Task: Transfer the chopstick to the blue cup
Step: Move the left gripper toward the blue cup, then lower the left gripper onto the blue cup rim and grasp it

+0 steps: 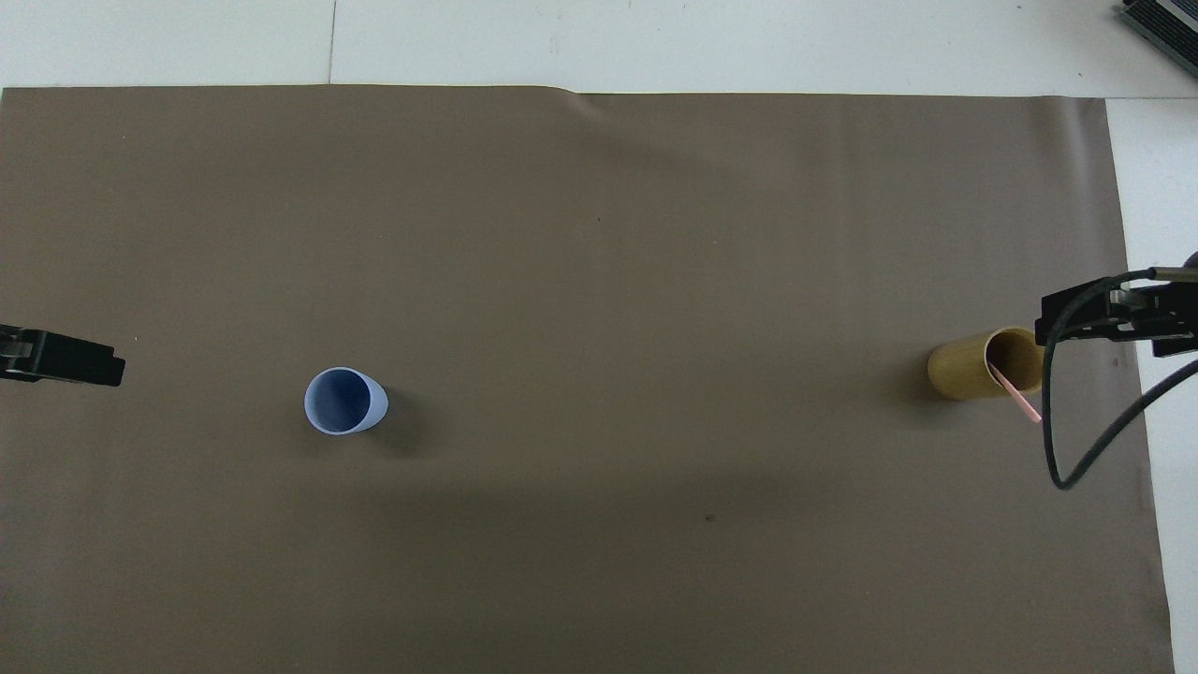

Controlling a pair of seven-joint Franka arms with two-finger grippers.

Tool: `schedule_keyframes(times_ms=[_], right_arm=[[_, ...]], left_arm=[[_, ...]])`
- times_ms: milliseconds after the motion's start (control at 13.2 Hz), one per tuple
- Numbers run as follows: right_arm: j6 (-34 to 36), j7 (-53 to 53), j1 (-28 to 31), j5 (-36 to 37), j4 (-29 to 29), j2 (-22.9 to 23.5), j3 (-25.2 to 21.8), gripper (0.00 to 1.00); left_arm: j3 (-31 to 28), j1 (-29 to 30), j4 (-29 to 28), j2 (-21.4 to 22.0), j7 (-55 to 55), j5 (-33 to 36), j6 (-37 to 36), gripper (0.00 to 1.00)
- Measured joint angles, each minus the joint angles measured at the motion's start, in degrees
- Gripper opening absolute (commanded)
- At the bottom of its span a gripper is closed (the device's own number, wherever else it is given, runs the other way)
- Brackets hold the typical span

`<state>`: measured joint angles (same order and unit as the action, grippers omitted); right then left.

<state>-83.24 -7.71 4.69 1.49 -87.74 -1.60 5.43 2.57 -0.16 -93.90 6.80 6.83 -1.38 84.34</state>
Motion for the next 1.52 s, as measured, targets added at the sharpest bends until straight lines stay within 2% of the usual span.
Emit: schedule_keyframes(times_ms=[379, 987, 1138, 1518], right_arm=[[0.0, 0.0, 0.3, 0.0, 0.0, 0.0, -0.1, 1.00], [0.0, 0.0, 1.9, 0.0, -0.1, -0.1, -0.3, 1.00], [0.0, 0.0, 1.9, 0.0, -0.2, -0.1, -0.3, 1.00], [0.0, 0.0, 1.9, 0.0, -0.9, -0.3, -0.3, 1.00]], left_arm=[[0.0, 0.0, 0.0, 0.4, 0.0, 0.0, -1.8, 1.00], [0.1, 0.0, -0.8, 0.4, -0.4, -0.8, 0.2, 1.00], [0.4, 0.0, -4.3, 0.3, -2.9, -0.8, 4.5, 1.00], [1.6, -2.1, -19.7, -0.7, -10.9, -2.2, 23.7, 1.00]])
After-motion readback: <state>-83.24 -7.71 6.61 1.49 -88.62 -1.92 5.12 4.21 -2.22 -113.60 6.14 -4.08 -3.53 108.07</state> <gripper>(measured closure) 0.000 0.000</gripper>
